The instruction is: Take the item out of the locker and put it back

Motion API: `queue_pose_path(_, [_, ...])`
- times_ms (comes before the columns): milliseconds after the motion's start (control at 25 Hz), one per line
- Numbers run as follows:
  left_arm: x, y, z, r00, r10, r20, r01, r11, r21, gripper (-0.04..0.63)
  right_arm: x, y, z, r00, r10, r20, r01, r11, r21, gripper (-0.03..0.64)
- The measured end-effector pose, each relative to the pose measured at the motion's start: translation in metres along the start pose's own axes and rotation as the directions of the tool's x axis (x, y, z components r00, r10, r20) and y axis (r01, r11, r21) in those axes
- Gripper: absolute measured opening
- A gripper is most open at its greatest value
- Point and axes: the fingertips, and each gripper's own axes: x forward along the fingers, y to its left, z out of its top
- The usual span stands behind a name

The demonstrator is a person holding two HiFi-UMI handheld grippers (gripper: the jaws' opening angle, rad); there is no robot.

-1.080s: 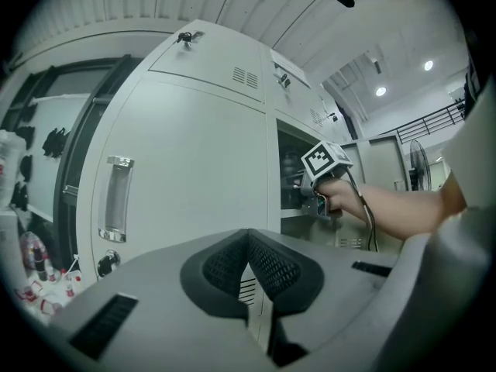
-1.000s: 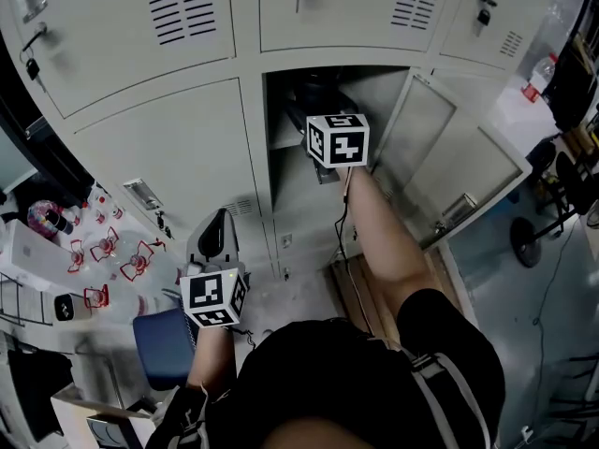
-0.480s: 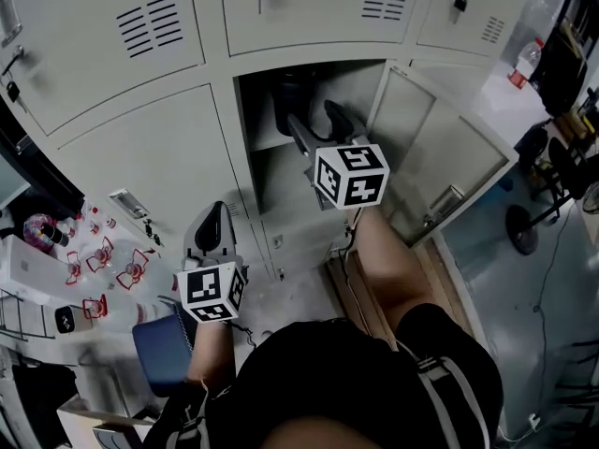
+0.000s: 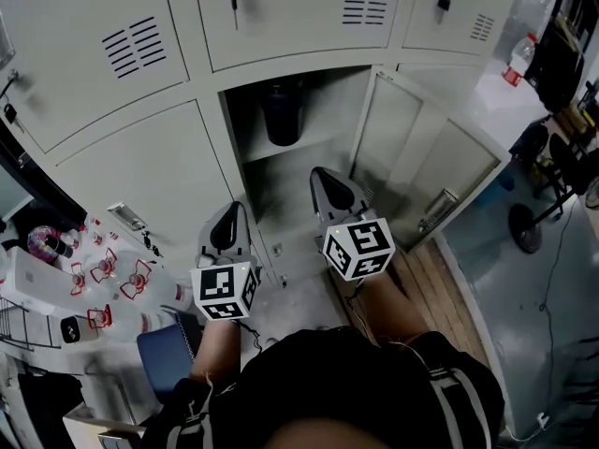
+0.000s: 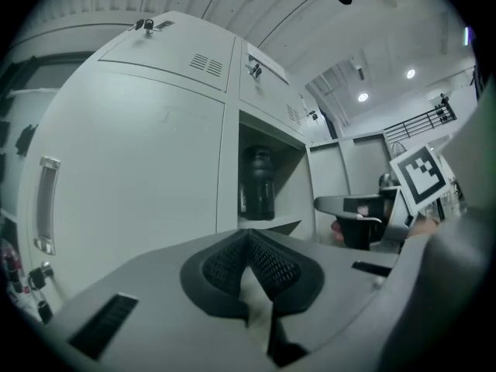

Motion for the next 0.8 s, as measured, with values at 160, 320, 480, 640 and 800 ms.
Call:
queue_pose_path(160, [0.0067, -0.0063, 0.0026, 1.0, -0.012, -0.002, 0.012, 1.0, 0.01, 0.014, -0.0066, 0.0062, -0.0148, 1.0, 0.001, -0.025, -0.001, 1.0, -0.021, 0.011])
queue_pose_path(320, [0.0091, -0.0095, 0.0041, 1.0, -0.016, -0.002, 0.016, 1.0, 0.016, 0.014, -0.0066, 0.0046, -0.0119, 1.0, -0.002, -0.019, 0.002, 1.0, -0.013, 0.011])
queue_pose_path(480, [0.0082, -0.0097, 0.0035, 1.0, -0.01, -0.006, 0.01, 1.0, 0.018, 0.013, -0.0061, 0.0041, -0.0125, 1.0, -0.001, -0.02, 0.001, 1.0, -0.002, 0.011])
queue_pose_path(640, [0.0052, -0.0078, 0.003, 1.0, -0.002, -0.009, 0.002, 1.0, 0.018, 0.014, -0.0059, 0.0053, -0.0129, 1.0, -0.002, -0.019, 0.002, 1.0, 0.004, 0.011])
queue_pose_path(800, [0.0011, -0.0064, 0.0023, 1.0, 0.003, -0.011, -0.003, 1.0, 0.018, 0.014, -0.0063, 0.0076, -0.0126, 1.0, 0.001, -0.017, 0.0, 1.0, 0.011, 0.011])
